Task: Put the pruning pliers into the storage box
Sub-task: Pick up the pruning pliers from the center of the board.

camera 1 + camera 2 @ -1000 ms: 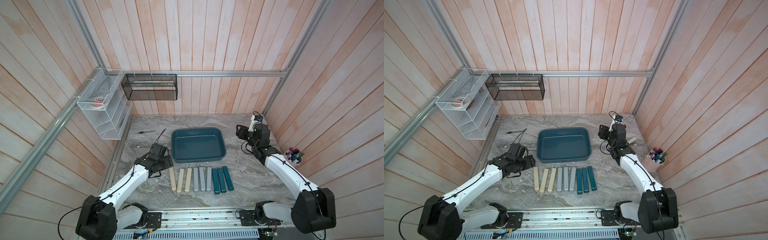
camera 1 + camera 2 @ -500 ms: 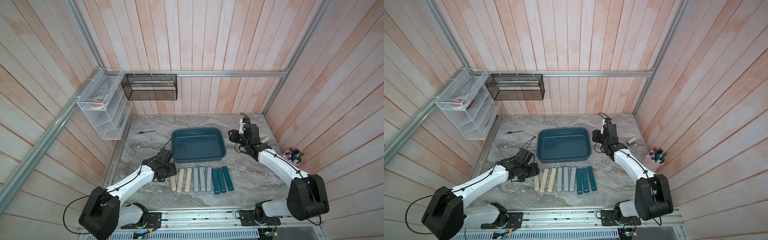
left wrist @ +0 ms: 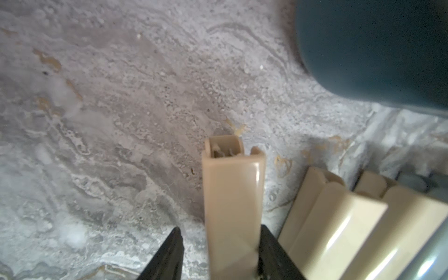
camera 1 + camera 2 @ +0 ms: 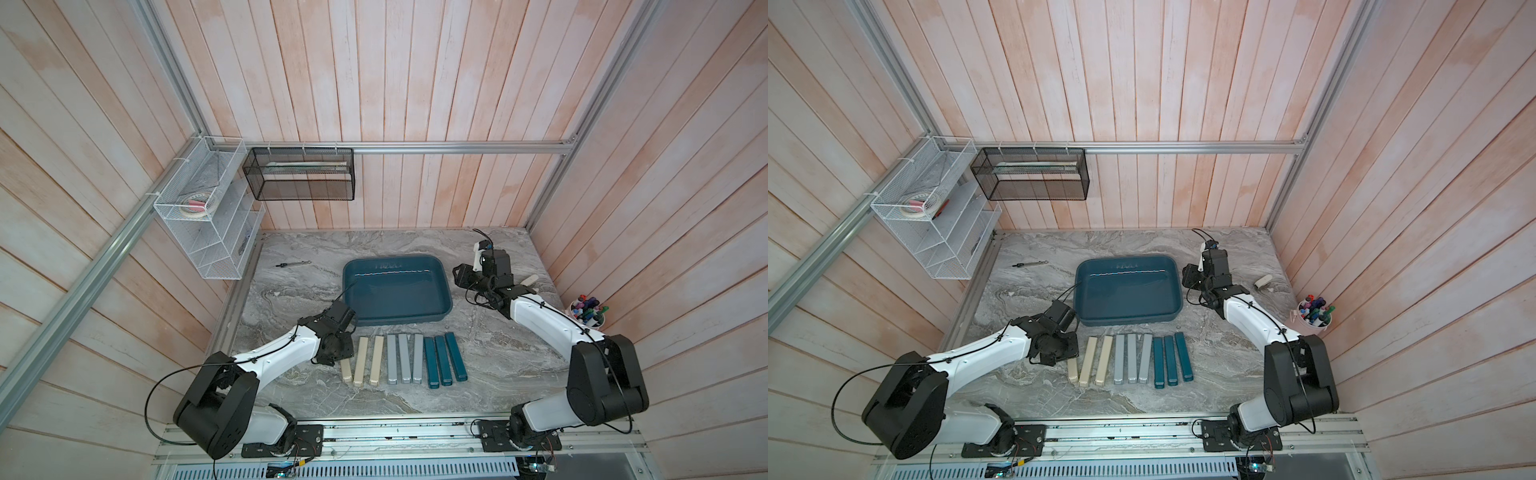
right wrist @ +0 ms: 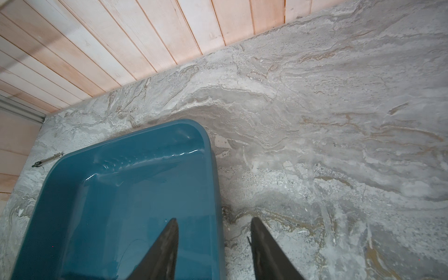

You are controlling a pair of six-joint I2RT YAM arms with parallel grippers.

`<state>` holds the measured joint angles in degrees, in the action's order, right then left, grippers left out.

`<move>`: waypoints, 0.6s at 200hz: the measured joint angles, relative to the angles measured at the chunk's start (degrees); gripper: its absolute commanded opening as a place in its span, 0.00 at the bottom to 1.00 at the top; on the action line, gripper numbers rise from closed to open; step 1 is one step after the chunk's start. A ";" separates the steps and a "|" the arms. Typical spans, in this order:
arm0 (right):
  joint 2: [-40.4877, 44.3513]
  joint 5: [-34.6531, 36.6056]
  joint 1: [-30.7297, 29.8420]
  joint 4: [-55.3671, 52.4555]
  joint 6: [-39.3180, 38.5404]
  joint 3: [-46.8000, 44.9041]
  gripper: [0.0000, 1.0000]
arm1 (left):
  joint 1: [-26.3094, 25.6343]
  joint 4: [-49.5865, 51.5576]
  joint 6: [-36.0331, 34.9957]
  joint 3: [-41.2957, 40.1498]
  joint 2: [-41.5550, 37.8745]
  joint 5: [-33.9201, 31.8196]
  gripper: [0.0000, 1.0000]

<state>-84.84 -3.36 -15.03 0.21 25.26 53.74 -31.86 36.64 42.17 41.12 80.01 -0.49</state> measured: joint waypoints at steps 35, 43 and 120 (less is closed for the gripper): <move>-1.11 -0.94 0.00 0.28 0.02 0.02 0.49 | -0.09 -0.04 -0.57 0.22 2.40 -1.53 0.49; -1.29 -1.14 0.00 0.46 0.02 0.02 0.49 | -0.09 -0.07 -0.55 0.26 2.56 -1.75 0.45; -1.99 -2.27 0.00 1.46 0.24 0.63 0.49 | -0.09 2.67 -1.22 0.44 1.57 -3.17 0.23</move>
<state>-86.83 -5.63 -15.03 1.67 25.50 54.37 -31.94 39.31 40.95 41.56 81.58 -3.66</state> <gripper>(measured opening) 0.493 0.310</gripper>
